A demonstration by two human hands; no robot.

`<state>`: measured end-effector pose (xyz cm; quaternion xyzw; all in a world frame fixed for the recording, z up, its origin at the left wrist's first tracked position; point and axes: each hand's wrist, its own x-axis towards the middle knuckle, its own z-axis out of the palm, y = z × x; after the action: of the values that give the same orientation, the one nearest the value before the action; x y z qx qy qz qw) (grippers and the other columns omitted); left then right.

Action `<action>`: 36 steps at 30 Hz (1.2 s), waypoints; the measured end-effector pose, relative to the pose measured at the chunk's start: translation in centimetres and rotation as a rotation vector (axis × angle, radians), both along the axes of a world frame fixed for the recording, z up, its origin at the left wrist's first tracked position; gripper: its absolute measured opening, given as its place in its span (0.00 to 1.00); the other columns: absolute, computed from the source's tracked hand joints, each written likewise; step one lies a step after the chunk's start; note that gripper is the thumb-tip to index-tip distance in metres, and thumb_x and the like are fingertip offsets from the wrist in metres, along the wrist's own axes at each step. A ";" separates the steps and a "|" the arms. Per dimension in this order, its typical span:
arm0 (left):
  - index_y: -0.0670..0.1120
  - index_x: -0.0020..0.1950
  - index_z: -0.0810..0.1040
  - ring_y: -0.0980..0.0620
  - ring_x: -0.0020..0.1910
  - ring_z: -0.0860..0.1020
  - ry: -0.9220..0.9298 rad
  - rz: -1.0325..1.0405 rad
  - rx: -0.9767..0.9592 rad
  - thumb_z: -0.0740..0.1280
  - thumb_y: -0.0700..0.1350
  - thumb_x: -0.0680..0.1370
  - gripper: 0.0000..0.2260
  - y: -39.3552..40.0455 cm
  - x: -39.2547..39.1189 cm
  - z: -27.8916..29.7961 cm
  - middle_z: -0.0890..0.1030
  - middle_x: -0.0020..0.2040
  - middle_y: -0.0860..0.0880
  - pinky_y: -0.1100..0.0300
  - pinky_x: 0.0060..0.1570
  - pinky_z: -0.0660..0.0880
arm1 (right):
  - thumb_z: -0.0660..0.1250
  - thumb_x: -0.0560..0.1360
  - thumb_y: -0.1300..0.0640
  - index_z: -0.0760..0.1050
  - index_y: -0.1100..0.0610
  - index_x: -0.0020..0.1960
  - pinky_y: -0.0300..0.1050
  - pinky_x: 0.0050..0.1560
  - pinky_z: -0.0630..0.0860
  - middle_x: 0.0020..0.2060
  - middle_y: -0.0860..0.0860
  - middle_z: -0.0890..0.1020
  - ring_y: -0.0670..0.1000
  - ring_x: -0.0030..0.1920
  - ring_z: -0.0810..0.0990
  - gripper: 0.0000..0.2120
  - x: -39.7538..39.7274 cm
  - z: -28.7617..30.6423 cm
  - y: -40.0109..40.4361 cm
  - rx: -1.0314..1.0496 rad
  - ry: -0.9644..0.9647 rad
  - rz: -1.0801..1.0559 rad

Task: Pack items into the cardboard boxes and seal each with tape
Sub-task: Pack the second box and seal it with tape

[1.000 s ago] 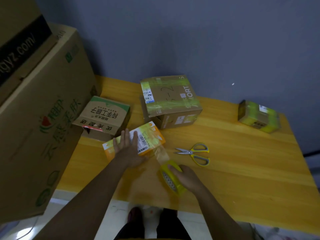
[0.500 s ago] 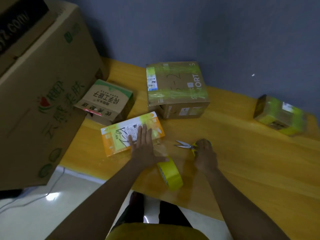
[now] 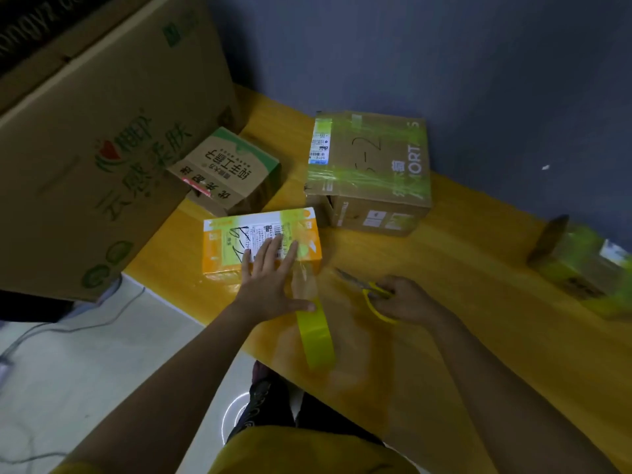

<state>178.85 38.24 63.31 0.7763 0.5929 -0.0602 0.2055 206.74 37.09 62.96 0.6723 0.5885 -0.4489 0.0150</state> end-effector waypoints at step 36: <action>0.57 0.75 0.29 0.47 0.76 0.32 0.027 0.015 -0.058 0.39 0.85 0.46 0.63 0.3 0.3 0.0 0.32 0.77 0.47 0.39 0.72 0.35 | 0.62 0.78 0.45 0.71 0.60 0.61 0.46 0.49 0.74 0.59 0.57 0.78 0.57 0.58 0.77 0.20 0.7 1.4 2.6 0.057 -0.588 0.321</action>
<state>179.16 38.58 63.33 0.7646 0.5995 -0.0861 0.2205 207.39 39.68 64.35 0.6719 0.6696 -0.2110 0.2358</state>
